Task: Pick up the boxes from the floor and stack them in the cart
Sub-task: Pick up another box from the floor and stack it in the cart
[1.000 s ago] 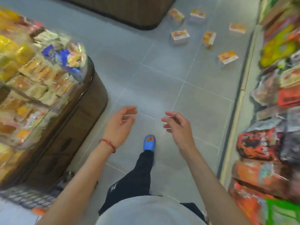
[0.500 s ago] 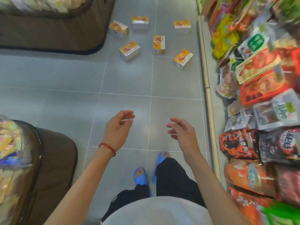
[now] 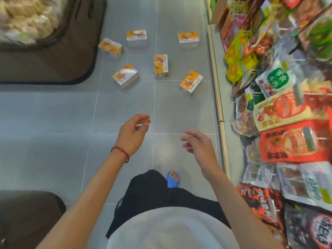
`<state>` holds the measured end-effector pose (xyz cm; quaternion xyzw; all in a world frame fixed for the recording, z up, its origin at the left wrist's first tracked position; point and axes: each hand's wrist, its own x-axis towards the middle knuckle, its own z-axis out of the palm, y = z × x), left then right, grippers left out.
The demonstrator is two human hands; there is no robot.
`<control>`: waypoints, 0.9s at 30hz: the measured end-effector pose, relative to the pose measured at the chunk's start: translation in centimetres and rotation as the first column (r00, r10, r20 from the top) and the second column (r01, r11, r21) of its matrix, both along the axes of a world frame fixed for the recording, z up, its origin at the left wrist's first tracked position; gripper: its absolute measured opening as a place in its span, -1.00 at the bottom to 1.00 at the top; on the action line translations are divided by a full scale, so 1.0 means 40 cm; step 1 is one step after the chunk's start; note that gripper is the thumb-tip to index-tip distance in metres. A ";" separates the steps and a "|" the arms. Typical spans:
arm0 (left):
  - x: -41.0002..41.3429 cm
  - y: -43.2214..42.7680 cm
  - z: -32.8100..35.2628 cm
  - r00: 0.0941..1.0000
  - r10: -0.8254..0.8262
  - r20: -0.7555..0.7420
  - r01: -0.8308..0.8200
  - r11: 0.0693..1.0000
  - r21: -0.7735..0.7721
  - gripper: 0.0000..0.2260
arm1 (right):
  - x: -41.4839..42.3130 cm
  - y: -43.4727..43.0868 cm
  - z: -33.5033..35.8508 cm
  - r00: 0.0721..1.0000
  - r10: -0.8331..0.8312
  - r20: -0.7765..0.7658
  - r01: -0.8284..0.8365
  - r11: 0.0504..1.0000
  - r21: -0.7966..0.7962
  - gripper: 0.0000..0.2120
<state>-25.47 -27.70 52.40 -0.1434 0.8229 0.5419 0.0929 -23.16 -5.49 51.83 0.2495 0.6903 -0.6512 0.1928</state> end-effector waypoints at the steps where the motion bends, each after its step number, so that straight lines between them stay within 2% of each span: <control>1: -0.053 0.015 0.000 1.000 -0.002 0.002 0.002 1.000 0.005 -0.79 | -0.057 0.012 -0.001 1.000 -0.008 0.004 0.008 1.000 -0.007 -0.79; 5: -0.283 0.073 -0.034 0.999 -0.023 0.042 0.022 0.999 0.027 -0.80 | -0.280 0.064 -0.025 0.998 -0.059 0.026 0.060 0.998 -0.026 -0.82; 11: -0.675 0.144 -0.120 0.993 -0.068 0.091 0.064 0.997 0.044 -0.78 | -0.646 0.142 -0.090 0.997 -0.077 0.013 0.076 0.996 0.054 -0.83; 19: -1.122 0.250 -0.165 0.978 -0.124 0.168 0.118 0.992 0.047 -0.80 | -1.084 0.231 -0.148 0.991 -0.116 0.071 0.110 0.990 0.084 -0.82; 23: -1.281 0.309 -0.212 0.961 -0.090 0.261 0.082 0.996 0.041 -0.80 | -1.268 0.303 -0.206 0.987 -0.104 0.122 0.092 0.991 0.094 -0.82; 27: -1.420 0.368 -0.291 0.941 -0.009 0.339 0.002 1.000 0.022 -0.81 | -1.444 0.368 -0.300 0.981 -0.018 0.191 -0.005 0.992 0.123 -0.87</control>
